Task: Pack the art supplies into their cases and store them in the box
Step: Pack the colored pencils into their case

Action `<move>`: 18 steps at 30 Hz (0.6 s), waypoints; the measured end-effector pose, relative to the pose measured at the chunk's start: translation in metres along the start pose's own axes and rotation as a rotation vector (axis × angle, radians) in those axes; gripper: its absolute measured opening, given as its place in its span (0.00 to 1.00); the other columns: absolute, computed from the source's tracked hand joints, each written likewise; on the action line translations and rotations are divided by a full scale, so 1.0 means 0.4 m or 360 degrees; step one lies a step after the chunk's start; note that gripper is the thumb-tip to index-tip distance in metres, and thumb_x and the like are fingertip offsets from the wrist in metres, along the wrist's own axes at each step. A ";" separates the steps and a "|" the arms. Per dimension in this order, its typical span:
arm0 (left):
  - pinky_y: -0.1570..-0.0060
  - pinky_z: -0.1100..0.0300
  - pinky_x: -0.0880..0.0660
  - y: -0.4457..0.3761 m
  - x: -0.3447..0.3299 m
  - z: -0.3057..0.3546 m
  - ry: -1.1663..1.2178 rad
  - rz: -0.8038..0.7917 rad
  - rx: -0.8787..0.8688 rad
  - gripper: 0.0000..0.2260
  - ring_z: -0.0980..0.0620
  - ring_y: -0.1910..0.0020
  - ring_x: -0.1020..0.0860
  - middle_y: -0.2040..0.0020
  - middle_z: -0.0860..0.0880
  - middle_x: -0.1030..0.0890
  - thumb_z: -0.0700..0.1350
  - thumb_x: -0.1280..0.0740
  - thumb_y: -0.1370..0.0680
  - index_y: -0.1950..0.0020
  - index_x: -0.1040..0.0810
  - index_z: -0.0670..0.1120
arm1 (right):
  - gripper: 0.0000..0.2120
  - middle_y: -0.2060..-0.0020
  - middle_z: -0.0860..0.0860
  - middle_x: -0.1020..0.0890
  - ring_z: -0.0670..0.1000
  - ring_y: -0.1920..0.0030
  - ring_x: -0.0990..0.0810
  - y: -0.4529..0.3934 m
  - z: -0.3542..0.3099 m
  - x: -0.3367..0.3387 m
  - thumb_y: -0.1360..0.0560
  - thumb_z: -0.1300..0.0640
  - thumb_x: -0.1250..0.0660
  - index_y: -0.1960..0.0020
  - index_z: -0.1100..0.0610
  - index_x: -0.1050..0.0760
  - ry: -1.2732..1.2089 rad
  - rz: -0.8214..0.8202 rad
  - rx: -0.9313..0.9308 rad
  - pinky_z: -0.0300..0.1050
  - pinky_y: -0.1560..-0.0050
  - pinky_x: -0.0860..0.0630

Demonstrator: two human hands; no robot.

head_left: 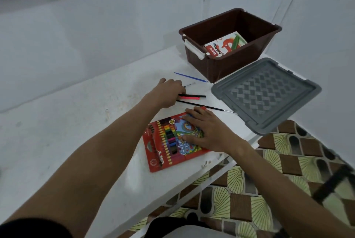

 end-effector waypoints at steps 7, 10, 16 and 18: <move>0.36 0.44 0.41 0.039 -0.001 0.013 0.0303 -0.0052 0.0214 0.09 0.46 0.45 0.27 0.47 0.48 0.25 0.42 0.40 0.20 0.43 0.23 0.48 | 0.36 0.24 0.44 0.45 0.47 0.24 0.53 0.000 -0.003 0.002 0.28 0.29 0.47 0.25 0.45 0.43 0.0043 0.0024 0.0012 0.47 0.25 0.54; 0.31 0.39 0.47 0.058 0.006 0.023 0.0429 -0.0027 0.0313 0.10 0.46 0.43 0.27 0.45 0.48 0.24 0.43 0.40 0.19 0.42 0.22 0.48 | 0.38 0.24 0.44 0.45 0.48 0.24 0.53 -0.001 -0.005 0.002 0.30 0.27 0.51 0.25 0.45 0.43 0.0054 0.0007 0.0005 0.47 0.25 0.54; 0.33 0.42 0.39 0.106 0.041 0.025 0.0814 0.0179 0.0478 0.10 0.47 0.37 0.29 0.36 0.49 0.26 0.48 0.37 0.20 0.40 0.22 0.50 | 0.40 0.24 0.44 0.46 0.47 0.24 0.54 0.000 -0.007 0.001 0.31 0.26 0.55 0.24 0.45 0.46 0.0095 -0.0029 0.0018 0.45 0.26 0.57; 0.36 0.52 0.33 0.131 0.064 0.025 0.1012 0.0280 0.0500 0.11 0.48 0.37 0.28 0.37 0.49 0.25 0.47 0.36 0.20 0.40 0.22 0.49 | 0.42 0.23 0.45 0.48 0.47 0.24 0.55 0.001 -0.011 0.004 0.32 0.25 0.57 0.24 0.45 0.47 0.0113 -0.0055 0.0024 0.45 0.26 0.59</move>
Point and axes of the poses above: each hand's wrist, its own y-axis away from the middle knuckle, its own x-axis out of the back of the hand, z = x × y, the point moved 2 cm from there along -y, towards the middle knuckle
